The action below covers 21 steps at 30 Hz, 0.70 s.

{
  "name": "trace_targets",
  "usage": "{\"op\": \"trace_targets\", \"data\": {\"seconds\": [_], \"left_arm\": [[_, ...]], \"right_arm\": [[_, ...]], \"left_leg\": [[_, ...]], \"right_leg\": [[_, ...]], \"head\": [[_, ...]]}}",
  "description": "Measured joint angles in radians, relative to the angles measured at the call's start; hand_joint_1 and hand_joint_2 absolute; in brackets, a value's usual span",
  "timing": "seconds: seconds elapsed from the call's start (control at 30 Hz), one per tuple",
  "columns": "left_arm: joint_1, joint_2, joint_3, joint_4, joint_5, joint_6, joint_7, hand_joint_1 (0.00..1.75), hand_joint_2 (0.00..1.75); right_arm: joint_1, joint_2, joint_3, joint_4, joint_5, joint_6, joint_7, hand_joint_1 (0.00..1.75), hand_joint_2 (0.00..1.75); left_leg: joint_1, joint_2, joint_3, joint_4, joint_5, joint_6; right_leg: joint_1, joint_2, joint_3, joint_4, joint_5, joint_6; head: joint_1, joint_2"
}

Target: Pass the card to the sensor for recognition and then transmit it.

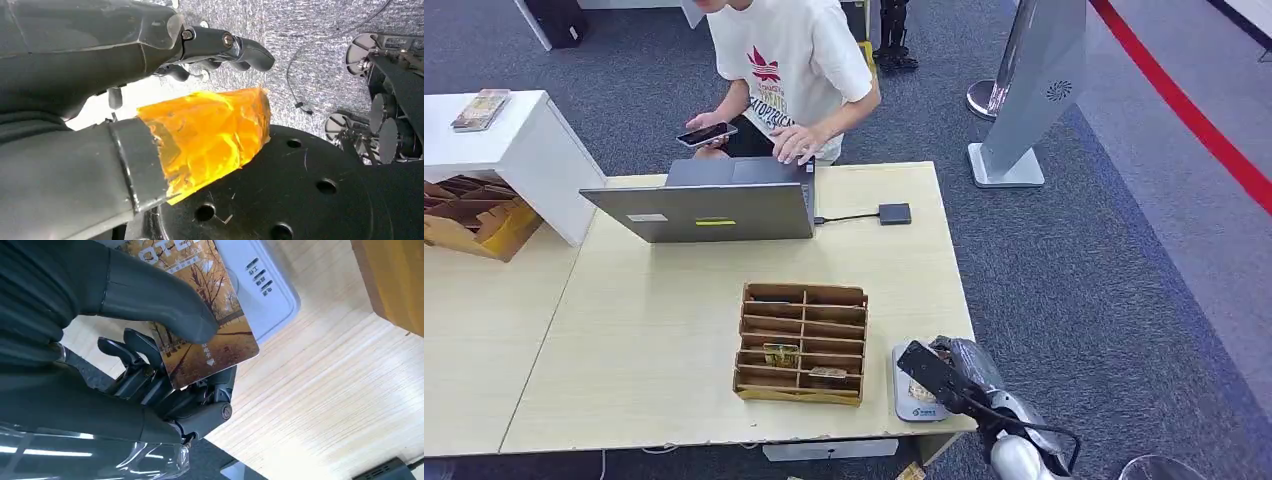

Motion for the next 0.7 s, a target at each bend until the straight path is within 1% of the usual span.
{"op": "trace_targets", "data": {"seconds": [0.7], "left_arm": [[0.0,0.001,-0.007,0.0,0.011,0.0,0.002,0.0,0.0]], "right_arm": [[0.0,0.0,-0.001,0.001,0.003,0.002,0.0,1.75,1.75]], "left_leg": [[0.0,0.0,0.001,0.0,0.0,0.0]], "right_leg": [[0.0,0.0,0.001,0.0,0.0,0.0]], "head": [[0.0,0.0]]}}
